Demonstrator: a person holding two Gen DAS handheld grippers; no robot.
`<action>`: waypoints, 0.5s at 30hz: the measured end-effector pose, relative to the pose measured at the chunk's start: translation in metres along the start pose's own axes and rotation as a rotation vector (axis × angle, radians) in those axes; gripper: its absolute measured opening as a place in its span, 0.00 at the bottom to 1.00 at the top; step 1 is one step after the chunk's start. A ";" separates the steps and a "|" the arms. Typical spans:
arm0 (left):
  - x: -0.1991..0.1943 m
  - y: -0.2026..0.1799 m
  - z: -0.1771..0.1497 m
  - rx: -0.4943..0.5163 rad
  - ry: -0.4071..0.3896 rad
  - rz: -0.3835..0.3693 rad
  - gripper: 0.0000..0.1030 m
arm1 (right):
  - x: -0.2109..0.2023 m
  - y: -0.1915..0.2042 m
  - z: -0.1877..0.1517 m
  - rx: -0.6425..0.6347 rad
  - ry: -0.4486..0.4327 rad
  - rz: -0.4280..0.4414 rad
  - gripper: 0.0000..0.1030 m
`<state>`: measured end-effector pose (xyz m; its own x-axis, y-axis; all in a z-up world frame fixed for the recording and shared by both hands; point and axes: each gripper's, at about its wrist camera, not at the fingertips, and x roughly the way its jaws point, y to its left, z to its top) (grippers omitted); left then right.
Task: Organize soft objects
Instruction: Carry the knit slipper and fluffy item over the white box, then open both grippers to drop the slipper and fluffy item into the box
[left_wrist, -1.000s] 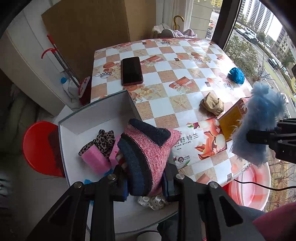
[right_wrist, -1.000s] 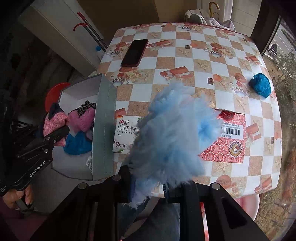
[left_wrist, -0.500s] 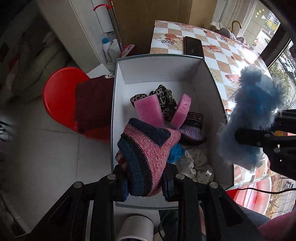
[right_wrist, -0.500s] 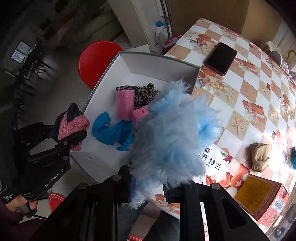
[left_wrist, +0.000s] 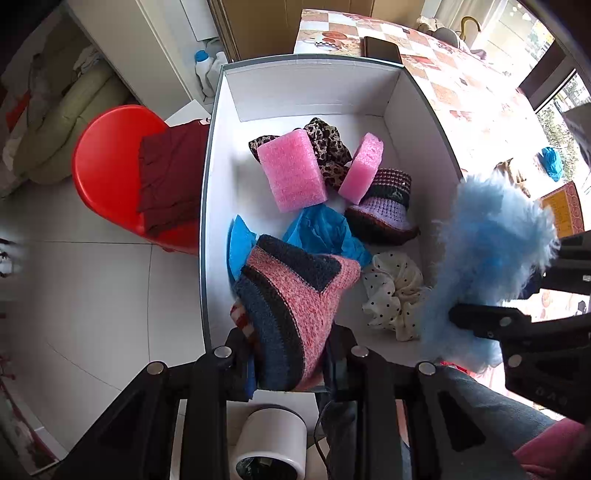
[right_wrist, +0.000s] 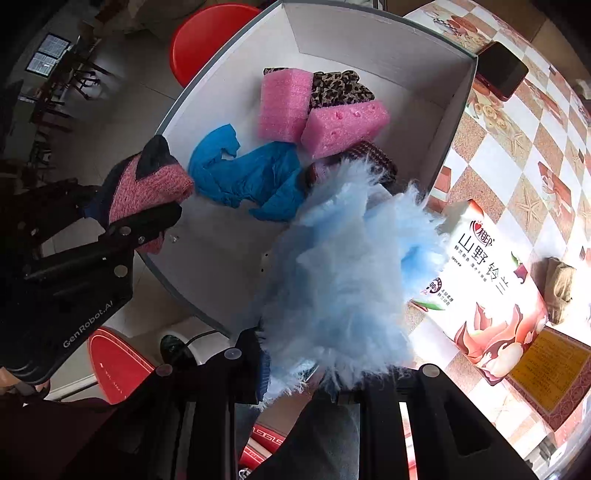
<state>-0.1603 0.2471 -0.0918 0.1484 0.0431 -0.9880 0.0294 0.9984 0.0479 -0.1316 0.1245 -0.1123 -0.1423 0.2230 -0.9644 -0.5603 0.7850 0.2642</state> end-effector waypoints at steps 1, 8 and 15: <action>0.000 0.000 0.002 0.002 -0.003 -0.001 0.29 | -0.005 -0.002 0.003 0.007 -0.018 -0.001 0.24; -0.001 -0.004 0.006 0.012 -0.010 -0.004 0.29 | -0.025 -0.006 0.014 0.020 -0.078 0.002 0.24; 0.000 -0.004 0.006 0.015 -0.006 -0.005 0.29 | -0.024 0.002 0.018 0.007 -0.073 0.003 0.24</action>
<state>-0.1542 0.2427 -0.0911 0.1545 0.0379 -0.9873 0.0445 0.9980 0.0452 -0.1144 0.1312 -0.0880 -0.0834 0.2668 -0.9601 -0.5541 0.7884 0.2672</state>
